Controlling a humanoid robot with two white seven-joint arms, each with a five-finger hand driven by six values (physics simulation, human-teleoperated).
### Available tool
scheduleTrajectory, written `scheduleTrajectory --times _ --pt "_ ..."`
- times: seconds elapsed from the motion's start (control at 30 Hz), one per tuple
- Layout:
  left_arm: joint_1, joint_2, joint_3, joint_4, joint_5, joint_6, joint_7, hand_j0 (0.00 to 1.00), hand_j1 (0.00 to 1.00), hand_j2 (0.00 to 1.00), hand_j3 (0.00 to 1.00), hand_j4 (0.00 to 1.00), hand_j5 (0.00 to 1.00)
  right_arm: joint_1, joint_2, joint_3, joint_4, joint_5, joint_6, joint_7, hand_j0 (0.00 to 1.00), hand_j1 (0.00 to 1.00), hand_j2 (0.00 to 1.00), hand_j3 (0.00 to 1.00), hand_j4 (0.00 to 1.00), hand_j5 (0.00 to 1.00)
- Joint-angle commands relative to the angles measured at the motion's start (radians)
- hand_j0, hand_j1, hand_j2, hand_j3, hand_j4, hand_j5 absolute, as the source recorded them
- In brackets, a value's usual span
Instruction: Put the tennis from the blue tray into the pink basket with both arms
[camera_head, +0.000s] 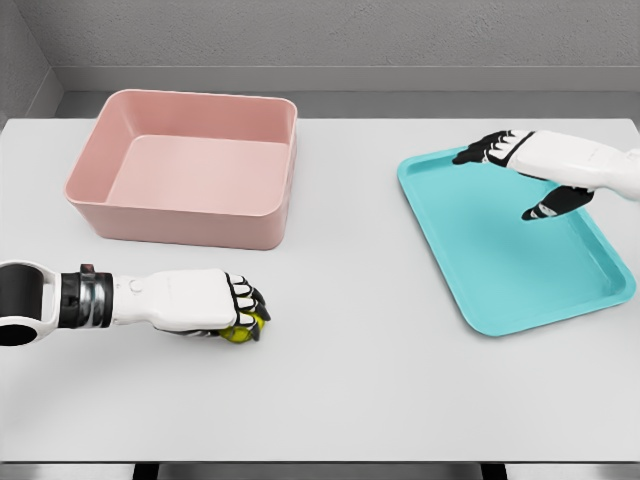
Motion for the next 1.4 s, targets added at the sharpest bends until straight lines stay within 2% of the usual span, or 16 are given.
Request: scheduleTrajectory --times 0.0,0.13,0.5,0.67,1.07,1.17,1.37 --pt "0.0 0.001 0.001 0.0 0.006 0.002 0.0 0.62 0.62 0.62 0.62 0.62 0.62 0.0 -0.001 -0.001 0.0 -0.007 0.002 0.0 1.0 1.0 1.0 1.0 1.0 1.0" --pt "-0.003 0.001 0.004 -0.002 0.012 0.002 0.0 0.59 0.59 0.59 0.59 0.59 0.59 0.0 -0.003 -0.001 0.0 -0.007 0.002 0.0 1.0 1.0 1.0 1.0 1.0 1.0" --pt "-0.017 0.031 0.076 -0.005 0.067 0.002 0.003 0.58 0.58 0.58 0.58 0.58 0.58 -0.002 -0.004 -0.001 0.0 -0.007 0.002 -0.002 1.0 1.0 1.0 1.0 1.0 1.0" --pt "-0.063 0.042 0.076 -0.005 0.104 0.002 0.004 0.58 0.58 0.58 0.58 0.58 0.58 -0.002 -0.003 -0.001 0.0 -0.007 0.002 -0.002 1.0 1.0 1.0 1.0 1.0 1.0" --pt "-0.074 0.042 0.079 -0.005 0.11 0.002 0.004 0.58 0.58 0.58 0.58 0.58 0.58 -0.002 -0.003 -0.001 0.0 -0.007 0.002 -0.002 1.0 1.0 1.0 1.0 1.0 1.0" --pt "-0.074 0.042 0.099 -0.003 0.114 0.002 0.006 0.58 0.58 0.58 0.58 0.58 0.58 -0.002 -0.003 -0.001 -0.002 -0.007 0.002 -0.002 1.0 1.0 1.0 1.0 1.0 1.0" --pt "-0.106 0.051 0.112 -0.003 0.141 0.002 0.006 0.58 0.58 0.58 0.58 0.58 0.58 0.0 -0.003 -0.001 -0.003 -0.007 0.002 -0.003 1.0 1.0 1.0 1.0 1.0 1.0"
